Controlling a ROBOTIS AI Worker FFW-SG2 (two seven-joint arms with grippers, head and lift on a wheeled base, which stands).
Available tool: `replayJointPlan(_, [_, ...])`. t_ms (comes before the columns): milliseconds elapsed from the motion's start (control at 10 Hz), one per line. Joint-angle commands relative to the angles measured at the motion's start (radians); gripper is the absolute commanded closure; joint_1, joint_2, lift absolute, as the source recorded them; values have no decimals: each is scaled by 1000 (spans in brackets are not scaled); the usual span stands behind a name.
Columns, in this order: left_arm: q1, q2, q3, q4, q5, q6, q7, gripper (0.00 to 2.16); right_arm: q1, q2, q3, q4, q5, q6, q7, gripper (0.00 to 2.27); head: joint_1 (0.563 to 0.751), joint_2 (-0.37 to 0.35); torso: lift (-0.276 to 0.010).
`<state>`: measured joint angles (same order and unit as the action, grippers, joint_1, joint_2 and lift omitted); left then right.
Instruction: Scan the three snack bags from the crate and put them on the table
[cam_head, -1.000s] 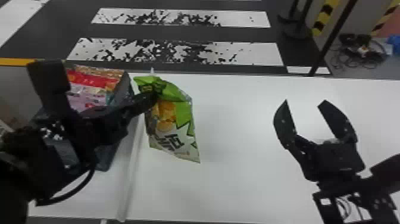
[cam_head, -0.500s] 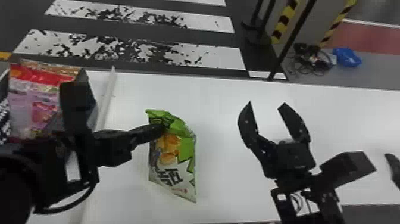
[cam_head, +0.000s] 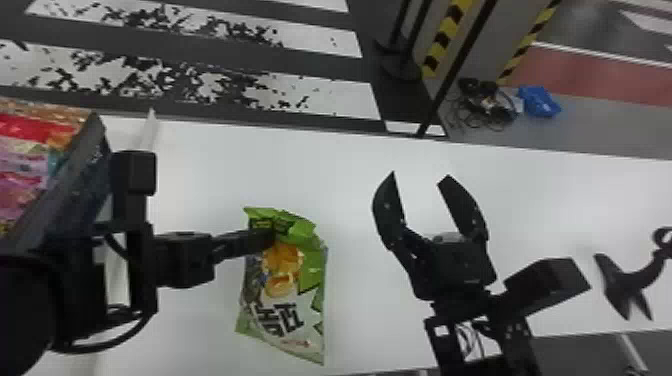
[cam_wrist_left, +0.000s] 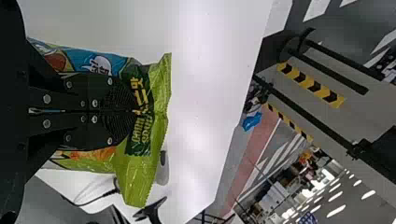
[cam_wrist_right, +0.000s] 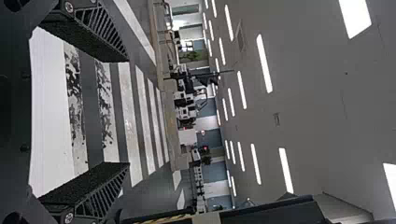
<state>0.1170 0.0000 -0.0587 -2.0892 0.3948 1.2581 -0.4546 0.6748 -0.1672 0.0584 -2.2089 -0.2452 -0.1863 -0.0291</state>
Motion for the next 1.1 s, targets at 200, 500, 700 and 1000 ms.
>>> replayJointPlan(200, [-120,-3,-24,202,12,-56,-12,2138,-12,-5,-9,21,-20,-14,1,87,695,-298,-94])
replayJointPlan(500, [-142,-3,-69,252,-80,-200,5,238,-27,-14,-8,40,-29,-14,3,87,695,-276,-94])
replayJointPlan(700, [-151,-3,-96,252,-103,-200,-7,9,-32,-14,-6,40,-29,-14,1,87,695,-275,-94])
replayJointPlan(1000, [-126,-3,-115,212,-117,-200,-35,33,-41,-12,-3,49,-28,-11,1,87,695,-291,-94])
